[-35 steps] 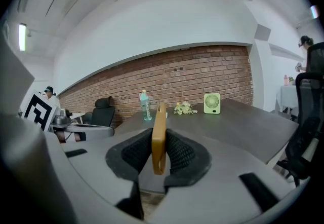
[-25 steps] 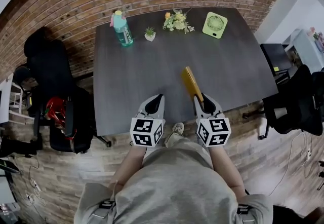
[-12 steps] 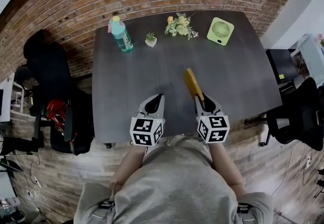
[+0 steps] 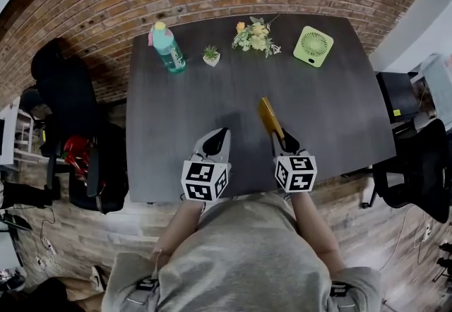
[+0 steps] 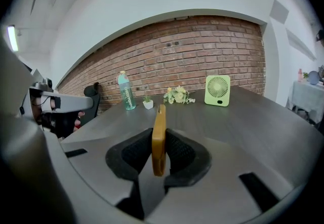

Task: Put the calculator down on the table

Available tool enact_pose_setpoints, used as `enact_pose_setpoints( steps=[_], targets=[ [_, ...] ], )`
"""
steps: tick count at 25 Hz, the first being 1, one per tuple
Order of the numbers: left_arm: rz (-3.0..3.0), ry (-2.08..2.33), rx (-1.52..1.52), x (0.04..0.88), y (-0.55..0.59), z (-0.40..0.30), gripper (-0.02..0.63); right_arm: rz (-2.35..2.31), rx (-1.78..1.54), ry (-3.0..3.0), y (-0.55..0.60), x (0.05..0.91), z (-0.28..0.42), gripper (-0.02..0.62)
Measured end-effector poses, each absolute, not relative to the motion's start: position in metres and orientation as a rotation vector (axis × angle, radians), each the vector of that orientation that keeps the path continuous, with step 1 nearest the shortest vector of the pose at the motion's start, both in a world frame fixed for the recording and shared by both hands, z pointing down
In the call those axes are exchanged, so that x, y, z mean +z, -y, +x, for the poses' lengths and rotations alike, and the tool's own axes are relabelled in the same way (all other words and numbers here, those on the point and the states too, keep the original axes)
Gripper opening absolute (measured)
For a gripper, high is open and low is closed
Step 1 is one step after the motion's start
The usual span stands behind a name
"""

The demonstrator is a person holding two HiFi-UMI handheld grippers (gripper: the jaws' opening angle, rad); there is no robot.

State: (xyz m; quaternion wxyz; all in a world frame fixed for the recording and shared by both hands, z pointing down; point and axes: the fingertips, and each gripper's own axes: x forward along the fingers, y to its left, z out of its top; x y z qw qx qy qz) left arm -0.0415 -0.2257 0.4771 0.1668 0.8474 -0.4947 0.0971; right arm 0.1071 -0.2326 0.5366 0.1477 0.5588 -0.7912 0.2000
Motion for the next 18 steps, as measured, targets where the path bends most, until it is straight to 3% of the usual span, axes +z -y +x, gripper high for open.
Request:
enact_pose_setpoints(
  steps=[18],
  targets=[
    [2.408, 1.396, 0.303, 0.483, 0.243, -0.040, 0.018, 1.546, 0.647, 2.207, 0.257, 0.581, 0.107, 0.083]
  ],
)
